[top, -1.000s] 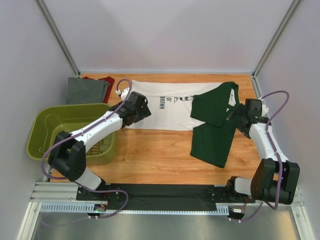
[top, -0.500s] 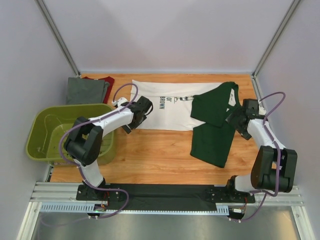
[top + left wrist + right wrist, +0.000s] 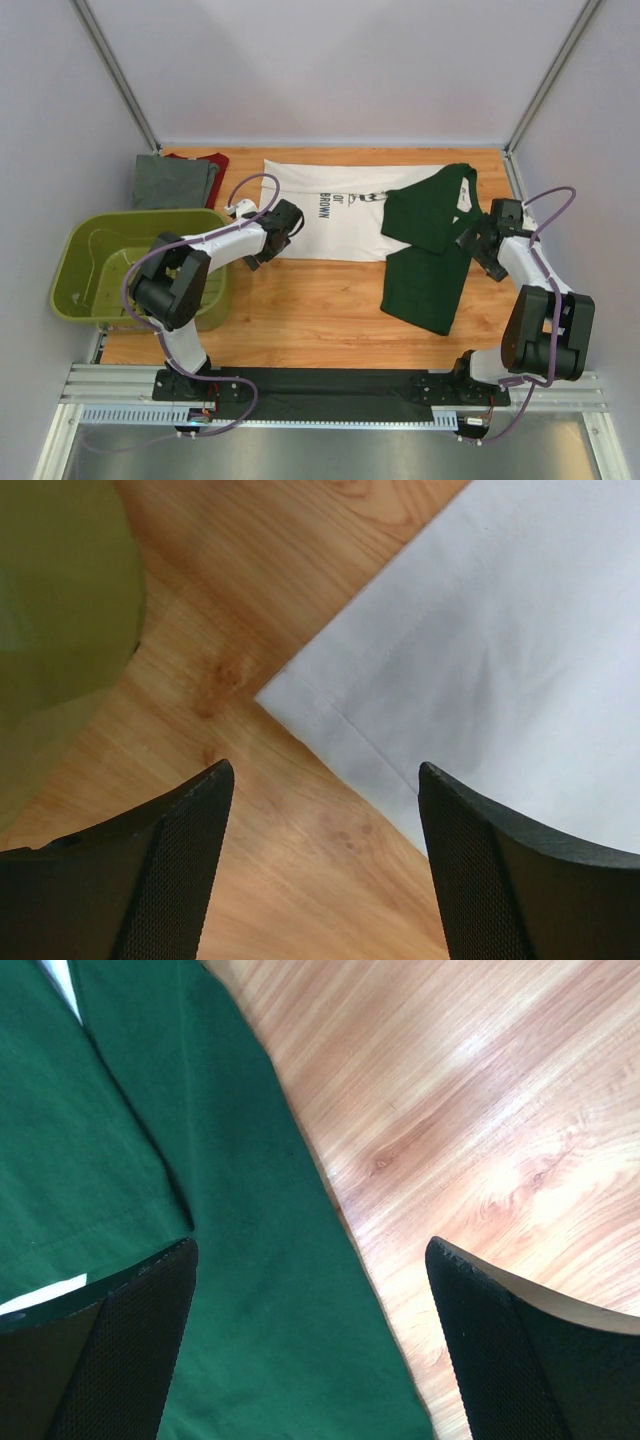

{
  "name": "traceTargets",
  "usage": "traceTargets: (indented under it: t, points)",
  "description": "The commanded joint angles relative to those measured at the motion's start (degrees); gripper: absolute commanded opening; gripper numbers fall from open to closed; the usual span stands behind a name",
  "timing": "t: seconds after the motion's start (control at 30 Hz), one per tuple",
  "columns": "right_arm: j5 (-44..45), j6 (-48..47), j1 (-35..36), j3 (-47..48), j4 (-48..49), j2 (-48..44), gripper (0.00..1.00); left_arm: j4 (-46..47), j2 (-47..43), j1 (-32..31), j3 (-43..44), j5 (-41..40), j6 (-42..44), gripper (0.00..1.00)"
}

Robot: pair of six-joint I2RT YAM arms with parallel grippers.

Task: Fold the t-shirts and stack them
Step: Flatten the tshirt out

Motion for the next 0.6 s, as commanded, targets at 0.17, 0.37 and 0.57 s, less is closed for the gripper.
traceTargets:
  t: [0.17, 0.37, 0.57]
  points:
    - [-2.6, -1.1, -1.6, -0.3, 5.2, 0.8, 0.91, 8.4, 0.3, -2.5, 4.4, -1.4, 13.6, 0.79]
    - [-1.6, -2.6, -3.1, 8.2, 7.7, 4.0, 0.81, 7.5, 0.1, -4.9, 7.9, -1.1, 17.5, 0.78]
    - [-4.2, -3.2, -4.2, 16.3, 12.2, 13.6, 0.62, 8.1, -2.0, -7.2, 10.2, -2.7, 22.3, 0.78]
